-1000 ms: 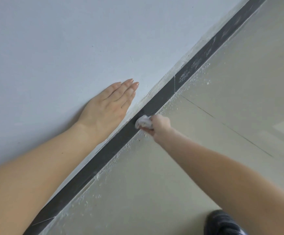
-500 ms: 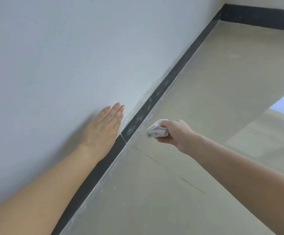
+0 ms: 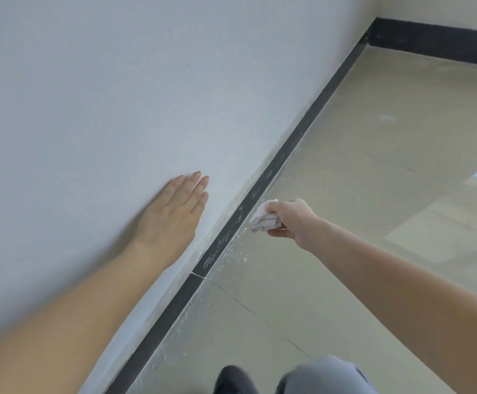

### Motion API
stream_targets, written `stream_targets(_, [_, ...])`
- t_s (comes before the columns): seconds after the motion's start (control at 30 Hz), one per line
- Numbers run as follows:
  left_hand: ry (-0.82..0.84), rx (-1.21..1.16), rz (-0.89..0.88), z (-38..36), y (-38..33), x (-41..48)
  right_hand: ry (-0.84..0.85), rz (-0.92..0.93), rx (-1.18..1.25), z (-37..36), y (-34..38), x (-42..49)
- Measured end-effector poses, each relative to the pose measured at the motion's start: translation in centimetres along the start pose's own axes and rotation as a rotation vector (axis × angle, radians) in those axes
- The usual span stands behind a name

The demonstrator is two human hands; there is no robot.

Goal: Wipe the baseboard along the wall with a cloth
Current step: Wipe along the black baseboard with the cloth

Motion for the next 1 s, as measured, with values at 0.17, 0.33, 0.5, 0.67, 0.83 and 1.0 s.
stream_targets(0.17, [-0.045, 0.019, -0.071, -0.9, -0.8, 2.4, 0.049, 0.011, -0.077, -2.5, 2.1, 3.9])
stream_targets(0.33, [-0.022, -0.015, -0.102, -1.5, -1.7, 5.0, 0.015, 0.011, -0.209, -2.8, 3.8, 8.2])
stream_targets(0.5, [0.054, -0.036, -0.147, -2.1, -3.2, 6.8, 0.133, -0.058, -0.287, -3.6, 1.1, 10.3])
stream_targets(0.67, [0.136, 0.096, -0.224, -3.8, -5.3, 9.4, 0.267, -0.087, -0.300, -3.4, -3.6, 12.9])
stream_targets(0.83, [0.089, 0.256, -0.197, -4.8, -6.6, 13.0, 0.353, -0.114, -0.238, -4.7, -8.8, 13.6])
stream_targets(1.0, [0.107, 0.254, -0.158, -4.5, -6.6, 13.9, 0.458, -0.231, -0.282, -9.8, -15.0, 10.8])
Point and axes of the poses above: each hand's wrist, its own x-axis towards the middle knuckle, its own z-axis out of the back of the hand, y = z × x, the point moved 7 cm from there along x, towards the middle knuckle, and after that the axes turned 3 degrees about z, right-handed, at the moved point
